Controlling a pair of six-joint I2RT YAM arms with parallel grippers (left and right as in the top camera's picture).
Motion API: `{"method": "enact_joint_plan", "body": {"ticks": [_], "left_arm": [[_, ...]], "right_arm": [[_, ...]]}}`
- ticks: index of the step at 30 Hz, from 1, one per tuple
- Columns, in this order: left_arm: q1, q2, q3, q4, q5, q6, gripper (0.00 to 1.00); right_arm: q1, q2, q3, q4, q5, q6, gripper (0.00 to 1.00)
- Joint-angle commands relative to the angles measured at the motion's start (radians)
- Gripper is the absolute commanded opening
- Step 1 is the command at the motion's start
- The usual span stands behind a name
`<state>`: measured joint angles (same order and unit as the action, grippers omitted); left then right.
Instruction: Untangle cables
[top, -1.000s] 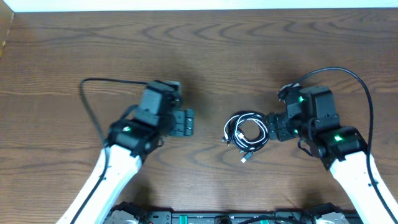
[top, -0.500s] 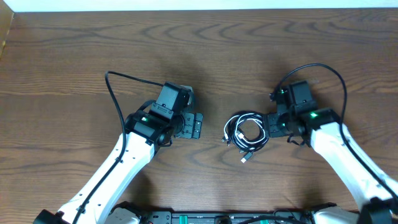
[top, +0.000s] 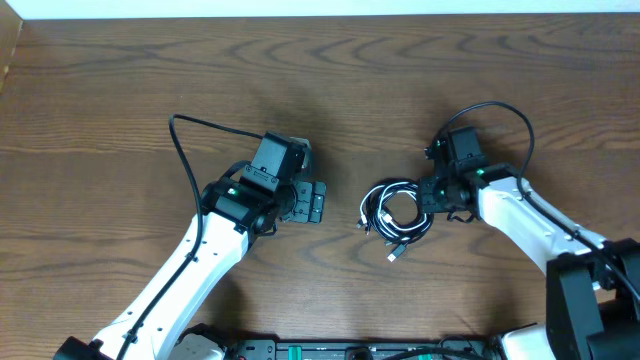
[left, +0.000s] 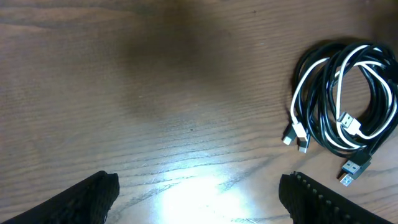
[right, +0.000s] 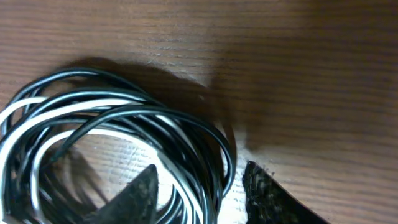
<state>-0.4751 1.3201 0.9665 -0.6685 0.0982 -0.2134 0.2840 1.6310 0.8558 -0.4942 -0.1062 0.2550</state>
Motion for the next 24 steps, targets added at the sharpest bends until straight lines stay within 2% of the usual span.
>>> {"method": "enact_joint_plan", "body": {"ticks": [1,5,6,7,8,11,14,17,19,21,24], "left_arm": [[-0.002,-0.001,0.028,0.0,-0.013,-0.01,0.88],[-0.002,-0.001,0.028,0.0,-0.013,-0.01,0.88],[-0.002,-0.001,0.028,0.0,-0.013,-0.01,0.88],[-0.002,-0.001,0.028,0.0,-0.013,-0.01,0.88],[-0.002,-0.001,0.028,0.0,-0.013,-0.01,0.88],[-0.002,-0.001,0.028,0.0,-0.013,-0.01,0.88],[-0.002,-0.001,0.028,0.001,-0.013,-0.01,0.88],[-0.002,-0.001,0.028,0.001,-0.013,-0.01,0.88],[-0.002,-0.001,0.028,0.001,-0.013,-0.01,0.88],[-0.002,-0.001,0.028,0.0,-0.013,-0.01,0.88],[-0.002,-0.001,0.028,0.001,-0.013,-0.01,0.88]], "right_arm": [[0.006,0.028,0.018,0.005,-0.005,0.054,0.37],[0.006,0.06,0.018,0.004,-0.01,0.082,0.31],[0.006,0.066,0.018,0.005,-0.013,0.088,0.22],[0.006,0.067,0.018,0.005,-0.018,0.09,0.09],[0.006,0.067,0.018,0.008,-0.023,0.09,0.01],[0.005,0.061,0.026,0.034,-0.087,0.089,0.01],[-0.004,0.04,0.07,0.038,-0.238,0.087,0.01],[-0.019,-0.003,0.141,0.039,-0.442,0.012,0.01],[-0.029,-0.042,0.192,0.031,-0.494,-0.013,0.01],[-0.035,-0.084,0.222,0.01,-0.394,0.009,0.01],[-0.031,-0.138,0.234,-0.072,-0.048,0.141,0.01]]}}
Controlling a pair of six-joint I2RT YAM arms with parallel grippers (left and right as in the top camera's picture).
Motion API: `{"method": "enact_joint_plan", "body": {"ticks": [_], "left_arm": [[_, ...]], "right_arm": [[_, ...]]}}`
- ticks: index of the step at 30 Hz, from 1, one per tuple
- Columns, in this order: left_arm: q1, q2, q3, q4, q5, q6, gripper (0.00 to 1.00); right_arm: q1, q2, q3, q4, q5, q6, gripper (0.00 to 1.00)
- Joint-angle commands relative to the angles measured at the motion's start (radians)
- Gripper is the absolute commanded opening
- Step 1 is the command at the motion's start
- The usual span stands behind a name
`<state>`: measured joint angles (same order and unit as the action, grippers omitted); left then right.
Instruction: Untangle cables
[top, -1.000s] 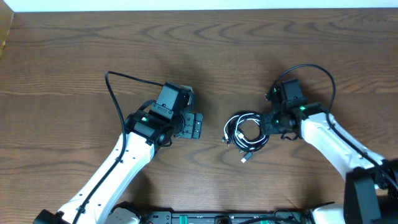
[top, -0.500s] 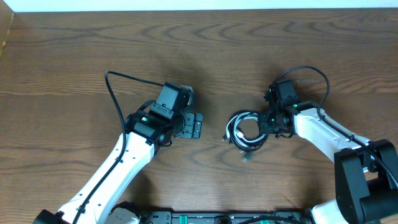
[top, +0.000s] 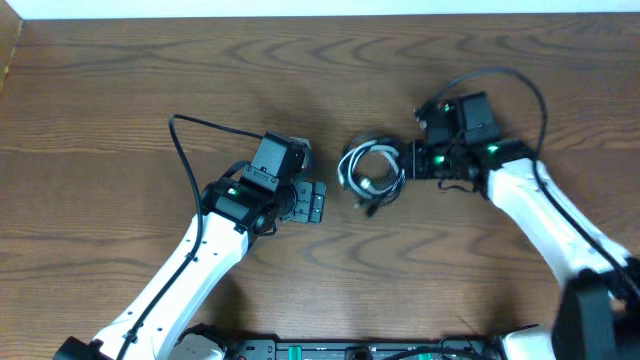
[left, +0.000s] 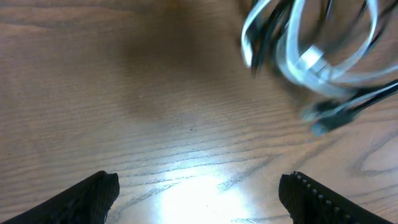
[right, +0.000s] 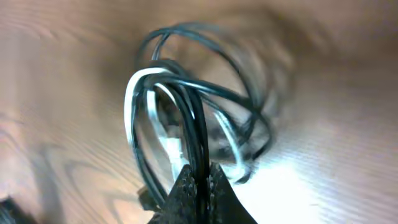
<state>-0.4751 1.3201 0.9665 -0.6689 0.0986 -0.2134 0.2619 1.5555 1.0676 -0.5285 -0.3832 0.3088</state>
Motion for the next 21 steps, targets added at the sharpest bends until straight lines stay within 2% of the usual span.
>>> {"method": "enact_joint_plan", "body": {"ticks": [1,3,6,8,11,14,21], "left_arm": [[-0.002,-0.001,0.028,0.001,-0.013,-0.01,0.88],[-0.002,-0.001,0.028,0.002,-0.013,-0.01,0.88],[-0.002,-0.001,0.028,0.006,-0.013,-0.01,0.88],[-0.002,-0.001,0.028,0.013,-0.013,-0.01,0.88],[-0.002,-0.001,0.028,0.025,-0.013,-0.01,0.88],[-0.002,-0.001,0.028,0.028,-0.013,-0.01,0.88],[-0.002,-0.001,0.028,0.028,-0.013,-0.01,0.88]], "right_arm": [[-0.006,-0.072,0.023,-0.073,0.319,0.111,0.01],[0.0,-0.072,0.023,-0.121,0.34,0.072,0.01],[0.011,-0.068,0.023,-0.164,0.052,-0.184,0.01],[0.02,-0.068,0.023,-0.179,-0.077,-0.257,0.01],[0.034,-0.068,0.023,-0.17,-0.151,-0.266,0.01],[0.043,-0.068,0.023,-0.161,-0.128,-0.264,0.01],[0.045,-0.068,0.023,-0.164,0.069,-0.137,0.01]]}}
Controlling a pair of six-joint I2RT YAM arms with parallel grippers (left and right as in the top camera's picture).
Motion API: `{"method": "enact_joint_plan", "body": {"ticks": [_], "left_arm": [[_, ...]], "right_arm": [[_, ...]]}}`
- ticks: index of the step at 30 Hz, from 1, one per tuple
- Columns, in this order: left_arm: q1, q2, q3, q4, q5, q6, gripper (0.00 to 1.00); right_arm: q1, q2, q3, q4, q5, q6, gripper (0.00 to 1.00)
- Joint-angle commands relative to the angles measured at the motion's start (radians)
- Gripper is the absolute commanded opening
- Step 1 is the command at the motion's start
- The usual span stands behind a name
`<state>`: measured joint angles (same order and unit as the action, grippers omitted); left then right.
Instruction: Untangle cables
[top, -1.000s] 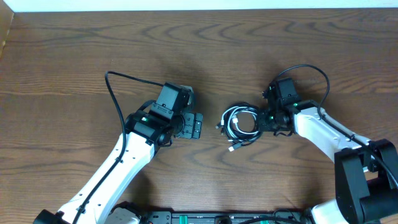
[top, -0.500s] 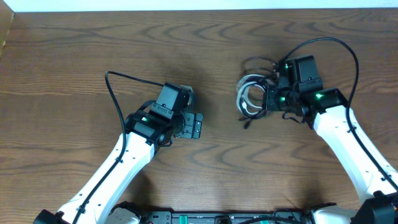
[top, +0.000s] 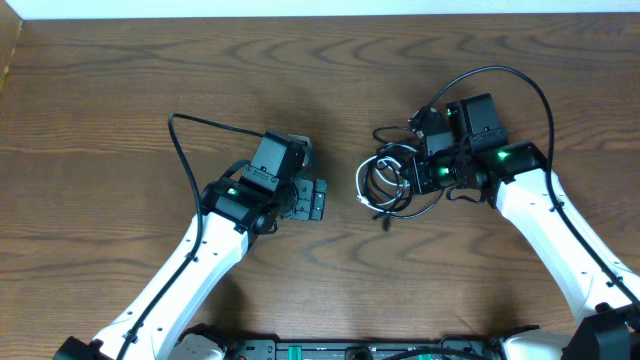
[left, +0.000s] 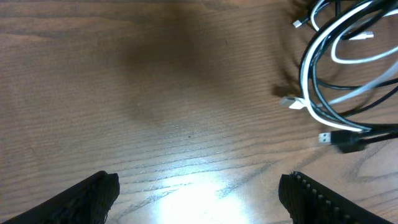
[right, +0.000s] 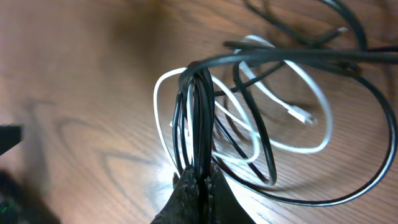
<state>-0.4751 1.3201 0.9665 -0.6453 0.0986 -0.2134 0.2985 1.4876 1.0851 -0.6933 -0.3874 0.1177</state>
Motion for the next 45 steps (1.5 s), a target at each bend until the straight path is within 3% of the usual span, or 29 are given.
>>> {"method": "enact_joint_plan", "body": {"ticks": [1,4,9,14,16,18,19,22,27,32,39,45], "left_arm": [[-0.002,-0.001,0.028,0.005,-0.013,-0.01,0.88],[-0.002,-0.001,0.028,0.005,-0.013,-0.01,0.88],[-0.002,-0.001,0.028,0.025,-0.009,-0.01,0.88],[-0.002,-0.001,0.028,0.049,-0.002,-0.01,0.88],[-0.002,-0.001,0.028,0.054,-0.002,-0.01,0.88],[-0.002,-0.001,0.028,0.058,-0.002,-0.01,0.88],[-0.002,-0.001,0.028,0.061,-0.002,-0.01,0.88],[-0.002,-0.001,0.028,0.072,-0.002,-0.01,0.88],[-0.002,-0.001,0.028,0.119,-0.002,-0.01,0.88],[-0.002,0.003,0.02,0.2,-0.002,-0.009,0.89],[-0.002,0.06,0.019,0.307,0.026,0.002,0.89],[-0.002,0.166,0.019,0.413,0.285,0.038,0.89]], "right_arm": [[0.009,0.0,0.005,0.0,0.046,0.052,0.01],[0.009,0.0,0.005,0.0,-0.071,-0.017,0.02],[0.01,0.0,0.005,-0.003,-0.073,-0.03,0.01],[0.011,0.0,0.005,-0.003,-0.395,-0.211,0.01],[0.011,0.0,0.005,0.002,-0.437,-0.229,0.02],[0.01,0.0,0.005,0.013,-0.338,-0.206,0.04],[0.008,0.0,0.005,0.015,-0.244,-0.167,0.1],[0.008,0.0,0.005,0.003,0.034,-0.051,0.11],[0.008,0.0,0.005,-0.046,0.364,0.085,0.47],[0.005,0.0,0.005,-0.063,0.418,0.124,0.66],[-0.049,-0.001,0.005,-0.101,0.445,0.231,0.71],[-0.109,-0.02,0.008,-0.153,0.437,0.236,0.74]]}}
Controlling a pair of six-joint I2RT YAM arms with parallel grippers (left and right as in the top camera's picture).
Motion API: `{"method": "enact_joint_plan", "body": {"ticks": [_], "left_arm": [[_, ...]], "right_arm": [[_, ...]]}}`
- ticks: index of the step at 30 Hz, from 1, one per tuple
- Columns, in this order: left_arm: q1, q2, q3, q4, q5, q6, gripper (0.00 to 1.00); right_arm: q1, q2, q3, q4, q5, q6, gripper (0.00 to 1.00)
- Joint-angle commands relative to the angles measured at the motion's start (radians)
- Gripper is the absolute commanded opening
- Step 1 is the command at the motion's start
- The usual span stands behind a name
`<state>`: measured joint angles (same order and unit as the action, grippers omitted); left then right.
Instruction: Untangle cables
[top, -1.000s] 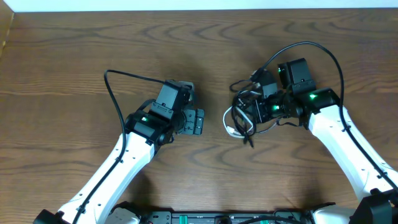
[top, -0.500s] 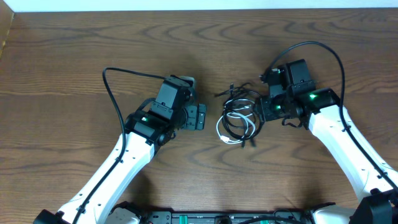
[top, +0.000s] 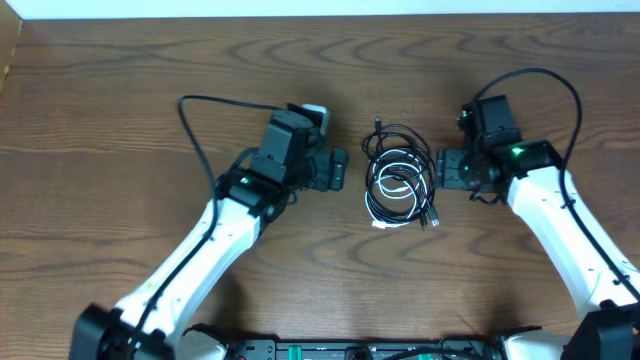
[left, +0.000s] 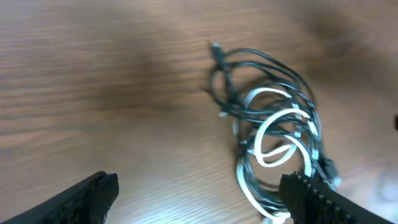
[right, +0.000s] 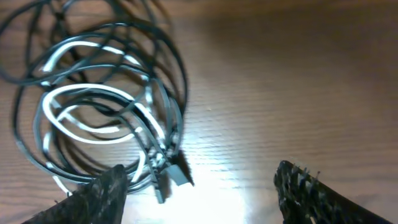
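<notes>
A tangle of black and white cables (top: 399, 181) lies flat on the wooden table between the two arms, its loops spread loose. In the left wrist view the cable tangle (left: 273, 138) sits ahead and to the right, close to the right finger. My left gripper (top: 336, 170) is open just left of it and holds nothing. My right gripper (top: 446, 170) is open just right of the tangle, also holding nothing. In the right wrist view the cables (right: 99, 112) lie ahead and to the left, with a USB plug (right: 178, 175) near the left finger (right: 102, 196).
The dark wooden table (top: 120, 90) spreads all around. The left arm's own black lead (top: 205, 112) arcs behind it, and the right arm's lead (top: 560, 90) loops over its wrist. A pale wall strip runs along the far edge.
My right gripper was shut on the black strands with the bundle hanging from it; now it is open and the bundle lies on the table. My left gripper has moved up and right, closer to the cables.
The coiled bundle lay on the table with my right gripper open at its edge. Then the right gripper was shut on it and held it further left. Later the loops hung looser from that grip. Now the bundle lies spread between two open grippers.
</notes>
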<state>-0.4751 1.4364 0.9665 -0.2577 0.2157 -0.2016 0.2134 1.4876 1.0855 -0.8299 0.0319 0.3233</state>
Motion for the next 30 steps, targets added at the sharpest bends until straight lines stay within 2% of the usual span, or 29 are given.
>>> {"method": "enact_joint_plan", "body": {"ticks": [1,4,9,11,14,21,26,28,29,30], "left_arm": [[-0.002,0.071,0.019,0.039,0.206,0.026,0.89],[-0.002,0.127,0.019,0.066,0.278,0.024,0.89],[-0.002,0.212,0.019,0.085,0.33,0.024,0.87],[-0.002,0.24,0.019,0.101,0.355,0.024,0.81],[-0.003,0.279,0.019,0.14,0.402,0.023,0.77],[-0.042,0.376,0.019,0.202,0.402,0.012,0.76],[-0.077,0.429,0.019,0.267,0.402,-0.048,0.73],[-0.088,0.441,0.019,0.283,0.401,-0.048,0.66],[-0.096,0.446,0.019,0.286,0.401,-0.048,0.51],[-0.096,0.446,0.019,0.286,0.401,-0.048,0.42]], "right_arm": [[-0.032,-0.025,0.007,-0.027,0.018,0.027,0.75],[-0.053,-0.039,0.008,-0.053,0.018,0.027,0.78],[-0.084,-0.06,0.008,-0.087,0.016,0.028,0.78],[-0.09,-0.063,0.008,-0.091,0.013,0.028,0.78],[-0.089,-0.063,0.007,-0.091,0.004,0.028,0.79],[-0.089,-0.063,0.007,-0.095,-0.009,0.027,0.78],[-0.089,-0.063,0.007,-0.1,-0.009,0.028,0.78],[-0.089,-0.063,0.007,-0.101,-0.009,0.028,0.78],[-0.089,-0.063,0.007,-0.103,-0.009,0.028,0.78],[-0.089,-0.063,0.007,-0.103,-0.008,0.027,0.78]]}}
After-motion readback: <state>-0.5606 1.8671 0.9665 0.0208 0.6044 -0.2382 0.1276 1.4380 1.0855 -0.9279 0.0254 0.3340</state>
